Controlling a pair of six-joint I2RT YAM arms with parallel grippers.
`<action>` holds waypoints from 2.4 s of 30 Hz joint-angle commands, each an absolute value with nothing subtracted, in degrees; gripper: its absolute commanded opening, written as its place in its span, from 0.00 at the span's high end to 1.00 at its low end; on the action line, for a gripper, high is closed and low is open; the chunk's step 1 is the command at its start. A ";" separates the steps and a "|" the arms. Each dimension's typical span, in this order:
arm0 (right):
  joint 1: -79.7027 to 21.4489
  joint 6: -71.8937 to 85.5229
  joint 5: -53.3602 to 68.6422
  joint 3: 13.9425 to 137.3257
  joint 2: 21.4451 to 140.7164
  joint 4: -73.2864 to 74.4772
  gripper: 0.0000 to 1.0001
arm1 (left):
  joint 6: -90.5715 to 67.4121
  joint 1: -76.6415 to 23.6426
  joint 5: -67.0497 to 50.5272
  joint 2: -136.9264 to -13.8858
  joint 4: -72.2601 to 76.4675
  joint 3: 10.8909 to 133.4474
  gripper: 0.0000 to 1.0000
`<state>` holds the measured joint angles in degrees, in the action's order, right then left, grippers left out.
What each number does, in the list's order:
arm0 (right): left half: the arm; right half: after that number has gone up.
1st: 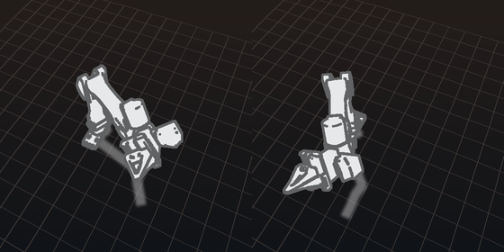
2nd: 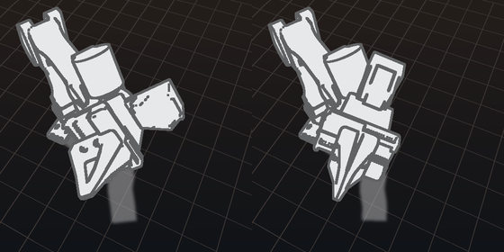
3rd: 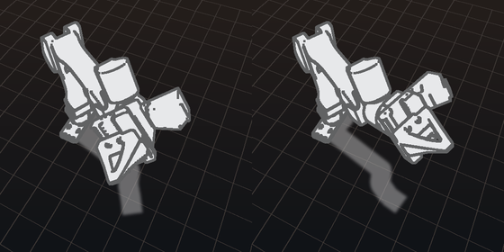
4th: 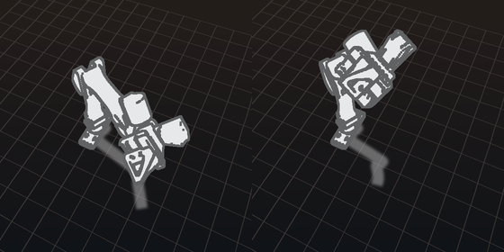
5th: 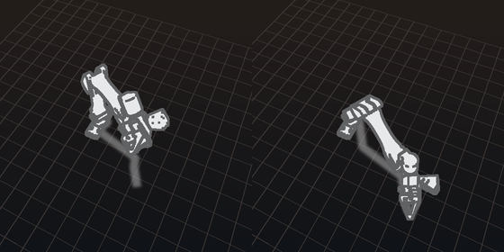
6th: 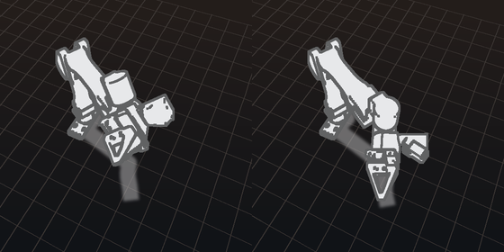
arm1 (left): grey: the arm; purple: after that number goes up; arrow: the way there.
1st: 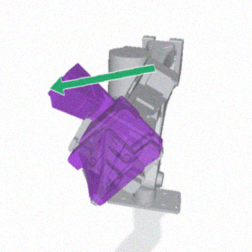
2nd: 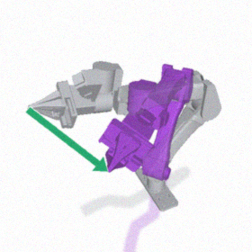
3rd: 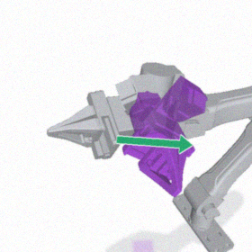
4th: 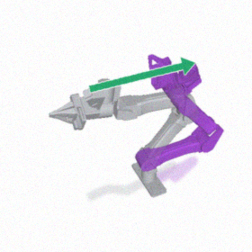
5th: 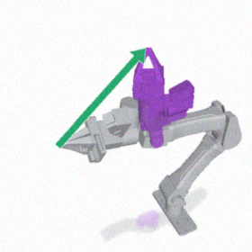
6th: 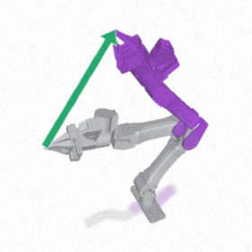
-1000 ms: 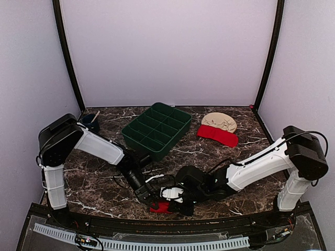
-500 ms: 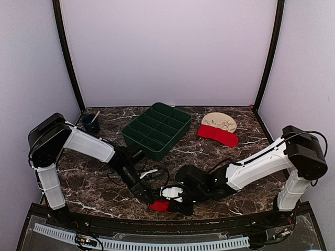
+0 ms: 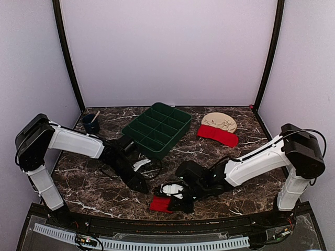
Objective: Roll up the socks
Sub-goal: Roll the sock at the center of the board.
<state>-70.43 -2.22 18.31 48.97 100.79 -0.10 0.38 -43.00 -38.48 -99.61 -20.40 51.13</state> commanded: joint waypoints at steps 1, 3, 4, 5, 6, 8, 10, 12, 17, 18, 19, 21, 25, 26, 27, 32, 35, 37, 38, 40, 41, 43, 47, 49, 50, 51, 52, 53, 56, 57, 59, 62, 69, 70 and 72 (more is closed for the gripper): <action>-68.66 -1.51 21.76 50.67 102.29 3.95 0.97 | -0.49 -42.45 -31.81 -94.40 -20.91 50.12 0.66; -67.82 -1.59 23.24 51.38 102.75 4.90 0.97 | -0.86 -42.45 -30.58 -92.55 -20.18 49.66 0.66; -67.51 -1.52 23.96 51.61 103.11 5.40 0.97 | -1.14 -42.46 -29.76 -91.47 -19.68 49.22 0.66; -67.16 -1.43 24.86 51.99 103.43 5.83 0.97 | -1.33 -42.47 -29.49 -90.37 -19.04 48.85 0.66; -66.74 -1.30 25.93 52.28 103.97 6.20 0.97 | -1.40 -42.45 -28.93 -89.45 -18.54 48.45 0.66; -66.03 -0.89 27.96 52.61 104.57 6.86 0.97 | -1.82 -42.47 -28.05 -87.41 -17.32 47.41 0.66; -65.33 -0.44 29.76 53.05 105.16 7.36 0.97 | -1.96 -42.62 -27.25 -85.44 -15.94 46.36 0.66; -64.58 -0.02 32.11 53.33 105.73 7.51 0.97 | -2.11 -42.92 -26.30 -83.68 -14.91 45.70 0.66; -63.11 1.39 36.54 53.54 107.23 7.31 0.97 | -2.08 -44.02 -23.76 -79.20 -13.12 44.21 0.66; -62.80 1.73 37.55 53.48 107.42 7.11 0.97 | -1.96 -44.42 -23.36 -78.63 -12.90 43.94 0.66; -62.50 2.01 38.44 53.38 107.53 7.01 0.97 | -1.79 -45.07 -22.68 -78.24 -12.70 43.80 0.66; -61.88 2.74 40.10 53.20 107.57 6.54 0.97 | -1.20 -47.20 -21.05 -77.95 -12.41 43.64 0.66; -60.43 4.70 43.76 52.70 107.67 5.61 0.97 | 1.01 -52.53 -16.00 -79.27 -13.24 44.67 0.66; -60.02 5.15 44.47 52.61 107.67 5.36 0.97 | 1.36 -53.53 -15.18 -79.57 -13.31 44.87 0.66; -59.69 5.61 45.00 52.56 107.70 5.16 0.97 | 1.56 -54.16 -14.46 -79.58 -13.17 44.98 0.66; -58.27 7.98 48.63 52.34 108.45 4.47 0.97 | 1.86 -55.40 -12.20 -76.22 -10.27 43.22 0.66; -57.77 9.32 50.01 52.08 109.39 3.72 0.97 | 2.68 -55.69 -13.36 -74.91 -8.81 42.29 0.65; -57.59 9.76 50.77 52.14 109.95 3.73 0.97 | 3.40 -56.16 -14.49 -75.54 -9.23 42.54 0.64; -57.57 10.11 51.02 52.13 110.18 3.70 0.97 | 3.90 -56.83 -14.72 -76.03 -9.45 42.73 0.65; -57.49 10.63 51.52 52.03 110.46 3.46 0.97 | 4.75 -58.26 -14.70 -77.29 -9.74 43.21 0.64; -57.42 10.98 51.78 51.95 110.63 3.23 0.97 | 5.20 -58.94 -14.56 -77.92 -9.93 43.42 0.64; -57.24 11.78 52.23 51.55 110.58 2.56 0.97 | 5.95 -60.07 -14.06 -79.10 -10.04 43.82 0.64; -56.67 13.66 53.66 50.59 110.81 0.97 0.97 | 7.07 -61.59 -13.58 -80.77 -9.84 44.00 0.63; -56.44 14.35 54.01 50.13 111.04 0.35 0.97 | 7.47 -62.06 -13.98 -81.15 -9.41 43.94 0.62; -56.28 14.59 54.28 50.00 111.13 0.08 0.97 | 7.80 -62.32 -14.26 -81.44 -9.22 43.99 0.61; -56.19 14.82 54.55 49.87 111.24 -0.08 0.97 | 8.13 -62.58 -14.53 -81.86 -9.19 44.14 0.61; -56.04 14.99 54.70 49.84 111.41 -0.09 0.97 | 8.34 -62.84 -14.65 -82.29 -9.35 44.38 0.61; -55.93 15.15 54.79 49.86 111.57 -0.11 0.97 | 8.63 -63.17 -14.74 -82.73 -9.32 44.66 0.61; -55.59 15.62 55.50 49.82 112.07 -0.41 0.97 | 9.38 -64.32 -15.33 -83.82 -8.75 45.20 0.60; -55.43 15.74 55.65 49.77 112.29 -0.56 0.97 | 9.57 -64.78 -15.37 -84.23 -8.51 45.38 0.60; -55.26 15.81 56.05 49.86 112.69 -0.59 0.97 | 10.07 -65.62 -15.40 -85.20 -8.28 45.86 0.60; -54.98 15.73 56.39 50.04 113.11 -0.45 0.97 | 11.07 -67.00 -15.60 -87.04 -8.52 47.06 0.60; -54.58 15.61 56.94 49.86 113.07 -0.30 0.97 | 12.74 -68.67 -15.24 -89.94 -8.98 48.43 0.60; -54.58 15.56 57.02 49.86 113.07 -0.29 0.97 | 12.93 -68.72 -15.10 -90.30 -8.99 48.63 0.60; -54.58 15.56 57.01 49.75 112.94 -0.40 0.97 | 13.21 -68.81 -14.87 -90.92 -9.18 48.90 0.60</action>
